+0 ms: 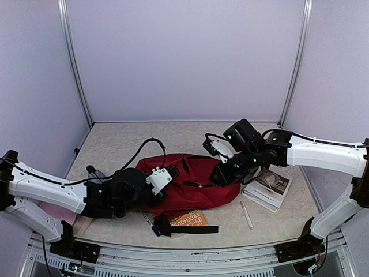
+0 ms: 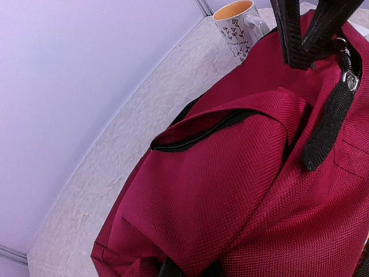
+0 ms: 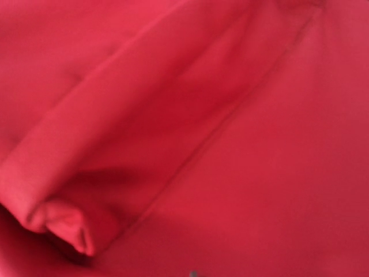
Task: Pack the student bag
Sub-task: Unzip the largest pocket of the student bag, then hold the largest pocket of the student bag.
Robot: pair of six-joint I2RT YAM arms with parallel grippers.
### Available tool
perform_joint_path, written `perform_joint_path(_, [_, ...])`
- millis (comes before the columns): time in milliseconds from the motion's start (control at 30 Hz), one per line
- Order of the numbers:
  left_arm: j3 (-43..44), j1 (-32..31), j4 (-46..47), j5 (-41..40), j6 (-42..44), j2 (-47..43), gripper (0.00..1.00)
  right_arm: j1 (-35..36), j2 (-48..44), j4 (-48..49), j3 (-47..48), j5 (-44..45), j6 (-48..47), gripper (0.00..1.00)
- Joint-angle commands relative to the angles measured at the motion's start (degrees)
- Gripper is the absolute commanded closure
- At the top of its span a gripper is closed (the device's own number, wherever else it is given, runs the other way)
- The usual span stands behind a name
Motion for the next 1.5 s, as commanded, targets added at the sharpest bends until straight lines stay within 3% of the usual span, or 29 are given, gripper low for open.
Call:
perform_joint_path(0, [-1.97,-0.35,3.14,0.61,-3.77,-3.06,1.00,-2.48,-5.14,-0.97,0.05,7.42,1.75,1.00])
perform_joint_path(200, [-5.01,1.01,2.97,2.41,-7.04,-7.45,1.00,-7.59,-11.28,3.16,-3.72,9.97,1.36,1.00])
perform_joint_path(367, [-7.34,1.91,2.62,6.23,-8.47,-10.40,1.00,-10.81,-12.91,9.97,-4.36,4.89,-0.90,1.00])
perform_joint_path(500, [-7.89,2.19,0.68,19.62,-6.65,-13.28,1.00,-10.77,-10.51,15.88,-0.78,-2.16,-4.50,1.00])
perform_joint_path(533, [-7.76,2.23,0.43,23.89,-6.54,-14.50,0.94,-10.76,-9.64,17.45,0.21,-3.94,-5.14,1.00])
perform_joint_path(600, [-7.66,3.10,1.26,31.66,-7.87,-17.76,0.57,-10.68,-8.70,20.90,1.78,-7.52,-6.15,1.00])
perform_joint_path(633, [-7.62,3.96,2.26,35.15,-8.97,-19.51,0.47,-10.56,-8.33,22.70,2.48,-9.19,-6.40,1.00])
perform_joint_path(767, [-4.53,7.21,2.79,42.98,-11.92,-23.75,0.31,-9.48,-6.51,27.89,4.56,-14.63,-7.23,1.00])
perform_joint_path(867, [0.55,8.50,1.40,42.39,-14.50,-19.84,0.30,-8.29,-5.14,30.36,5.74,-16.90,-6.99,1.00])
perform_joint_path(1000, [5.96,14.45,3.32,42.27,-24.92,-11.16,0.51,-7.28,-4.73,35.74,5.66,-20.66,-6.27,1.00])
perform_joint_path(1067, [8.14,16.32,4.75,43.93,-26.10,-7.45,0.55,-7.26,-4.24,38.29,6.10,-23.06,-6.33,1.00])
perform_joint_path(1300, [18.51,19.33,1.92,48.45,-25.69,2.70,0.50,-7.25,-0.72,39.08,10.50,-26.32,-9.13,1.00])
perform_joint_path(1467, [20.28,19.42,2.41,52.76,-25.01,5.80,0.35,-7.25,0.55,39.31,11.41,-25.83,-9.40,1.00])
